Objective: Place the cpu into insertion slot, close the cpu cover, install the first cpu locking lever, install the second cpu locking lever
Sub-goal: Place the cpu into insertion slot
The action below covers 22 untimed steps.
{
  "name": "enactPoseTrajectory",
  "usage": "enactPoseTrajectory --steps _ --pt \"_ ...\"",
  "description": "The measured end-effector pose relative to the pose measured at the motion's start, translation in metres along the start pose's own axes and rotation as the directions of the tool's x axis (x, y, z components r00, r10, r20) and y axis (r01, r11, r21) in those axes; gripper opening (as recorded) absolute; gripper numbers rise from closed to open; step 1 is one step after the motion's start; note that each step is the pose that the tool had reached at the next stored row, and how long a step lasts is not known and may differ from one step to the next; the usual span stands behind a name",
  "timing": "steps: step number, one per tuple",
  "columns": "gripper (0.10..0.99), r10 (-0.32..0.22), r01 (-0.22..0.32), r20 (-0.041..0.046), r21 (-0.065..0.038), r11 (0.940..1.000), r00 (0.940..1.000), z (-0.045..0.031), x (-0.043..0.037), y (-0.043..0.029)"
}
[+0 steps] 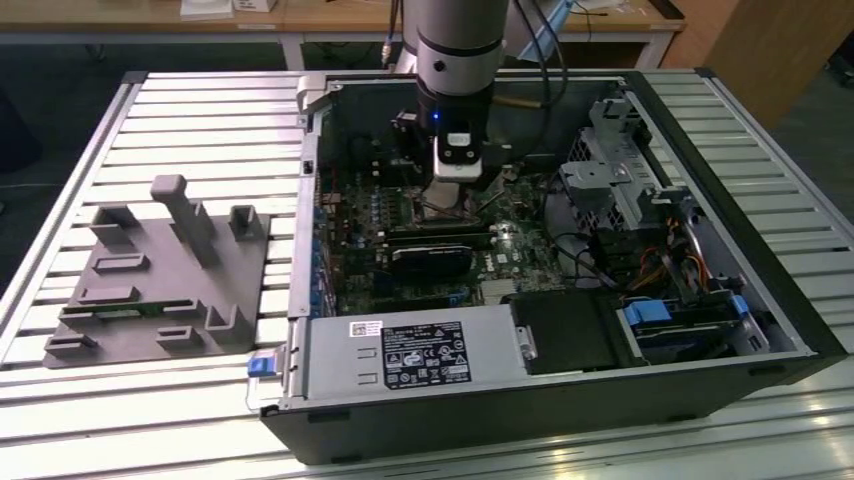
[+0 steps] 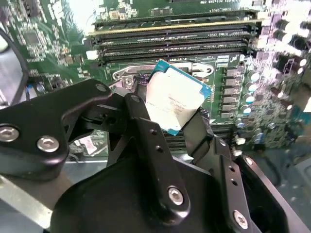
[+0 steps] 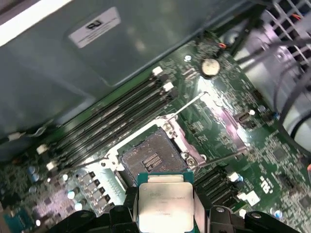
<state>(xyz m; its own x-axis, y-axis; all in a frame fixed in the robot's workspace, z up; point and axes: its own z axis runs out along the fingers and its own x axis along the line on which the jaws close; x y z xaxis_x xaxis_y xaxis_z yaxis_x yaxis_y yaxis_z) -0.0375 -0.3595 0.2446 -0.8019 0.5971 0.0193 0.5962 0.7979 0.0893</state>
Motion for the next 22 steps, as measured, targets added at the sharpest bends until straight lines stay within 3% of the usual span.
enactPoseTrajectory --steps 5,10,17,22 --pt "0.541 0.087 -0.087 0.0077 -0.002 0.9962 0.9962 0.0011 0.0000 -0.0001" --pt "0.541 0.167 -0.167 0.0146 -0.005 0.9860 0.9859 0.0021 0.0000 -0.0001" --pt "0.541 0.269 -0.269 0.0232 -0.009 0.9632 0.9629 0.0034 0.0002 0.0000" --pt "0.541 0.340 -0.340 0.0293 -0.012 0.9403 0.9398 0.0042 0.0003 0.0001"
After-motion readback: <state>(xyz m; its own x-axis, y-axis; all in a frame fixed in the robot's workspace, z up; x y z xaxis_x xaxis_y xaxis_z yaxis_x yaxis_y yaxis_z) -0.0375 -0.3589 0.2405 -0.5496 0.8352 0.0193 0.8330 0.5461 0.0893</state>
